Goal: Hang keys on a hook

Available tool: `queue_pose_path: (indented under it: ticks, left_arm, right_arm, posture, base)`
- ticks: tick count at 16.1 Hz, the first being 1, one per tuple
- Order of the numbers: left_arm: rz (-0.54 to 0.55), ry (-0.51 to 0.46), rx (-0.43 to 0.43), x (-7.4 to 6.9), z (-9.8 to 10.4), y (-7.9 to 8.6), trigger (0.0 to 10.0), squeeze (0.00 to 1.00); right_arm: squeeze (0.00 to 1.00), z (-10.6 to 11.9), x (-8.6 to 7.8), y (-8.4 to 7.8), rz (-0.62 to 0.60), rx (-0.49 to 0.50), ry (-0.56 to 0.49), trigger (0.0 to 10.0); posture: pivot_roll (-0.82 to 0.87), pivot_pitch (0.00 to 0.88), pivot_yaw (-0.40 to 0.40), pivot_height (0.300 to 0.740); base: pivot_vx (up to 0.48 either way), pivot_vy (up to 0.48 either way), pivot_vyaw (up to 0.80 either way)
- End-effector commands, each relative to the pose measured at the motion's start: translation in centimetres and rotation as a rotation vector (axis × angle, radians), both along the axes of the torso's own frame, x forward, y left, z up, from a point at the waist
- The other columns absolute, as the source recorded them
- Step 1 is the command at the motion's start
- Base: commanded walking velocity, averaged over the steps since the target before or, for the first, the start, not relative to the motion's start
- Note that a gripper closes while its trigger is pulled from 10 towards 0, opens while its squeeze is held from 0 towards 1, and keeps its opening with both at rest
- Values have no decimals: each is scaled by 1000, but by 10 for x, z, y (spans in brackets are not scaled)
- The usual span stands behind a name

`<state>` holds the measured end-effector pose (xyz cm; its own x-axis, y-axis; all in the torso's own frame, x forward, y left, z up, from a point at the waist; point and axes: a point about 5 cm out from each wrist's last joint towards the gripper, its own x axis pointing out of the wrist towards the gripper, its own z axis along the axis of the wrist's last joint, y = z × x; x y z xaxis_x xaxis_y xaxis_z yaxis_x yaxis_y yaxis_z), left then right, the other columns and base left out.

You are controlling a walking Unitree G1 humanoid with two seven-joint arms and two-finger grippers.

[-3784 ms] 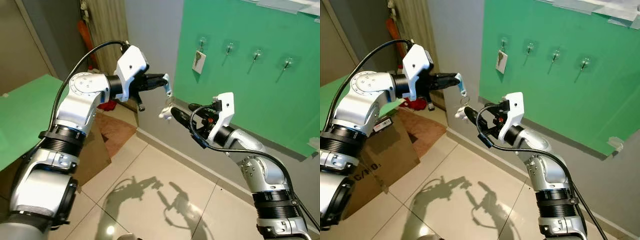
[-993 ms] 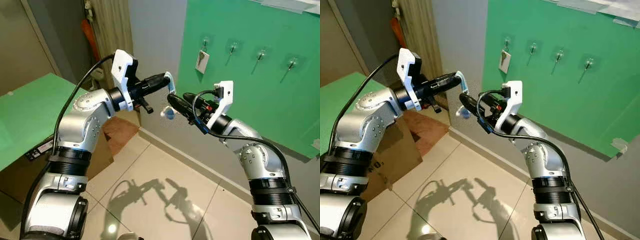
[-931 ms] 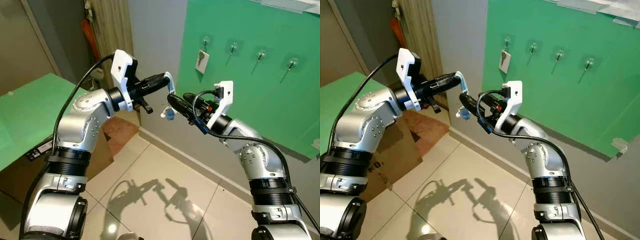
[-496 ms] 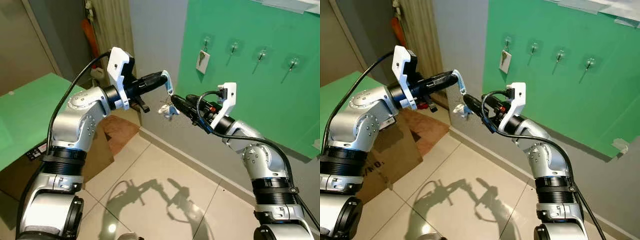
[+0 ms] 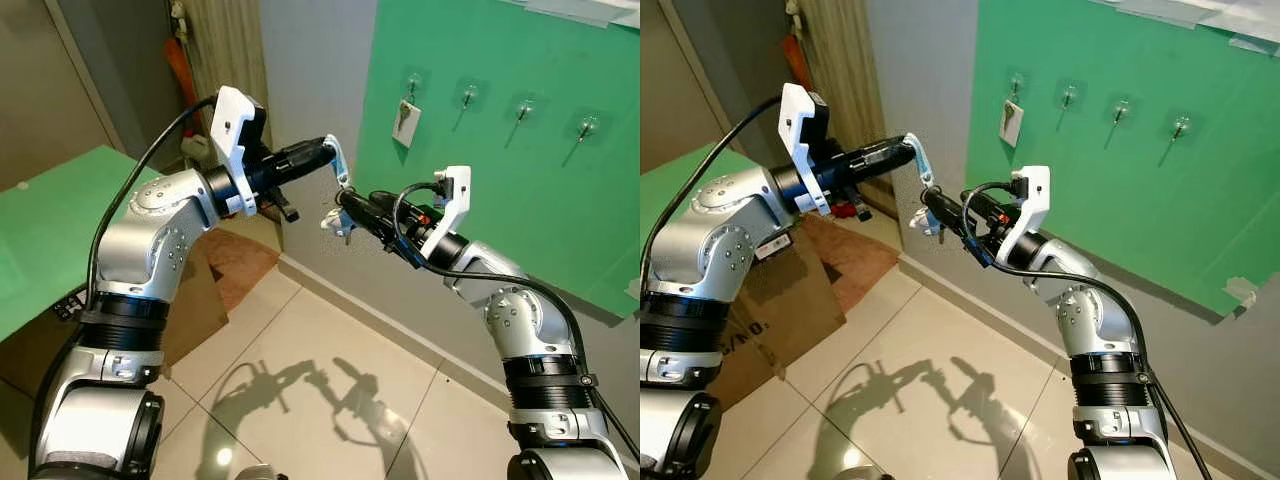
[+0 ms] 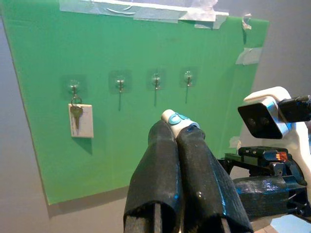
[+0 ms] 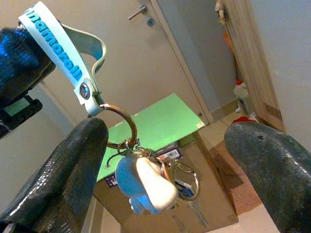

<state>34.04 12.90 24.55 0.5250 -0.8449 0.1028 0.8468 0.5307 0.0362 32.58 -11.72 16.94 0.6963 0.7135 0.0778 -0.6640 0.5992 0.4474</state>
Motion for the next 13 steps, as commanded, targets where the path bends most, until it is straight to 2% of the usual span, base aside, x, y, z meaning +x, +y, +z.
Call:
queue_pose_path:
  ticks: [1,13]
  left_arm:
    - [1,-39,1,-1,13,2,0,0]
    - [-32,-50,-5,-7,19,-2,0,0]
  right_arm:
    - [0,-2,0,2,14,-7,13,10000]
    - [0,-2,4,4,4,-9,8,10000]
  posture:
    - [62,0,10,740]
    - [68,0,7,740]
  base:
    - [0,0,0]
    - [0,0,0]
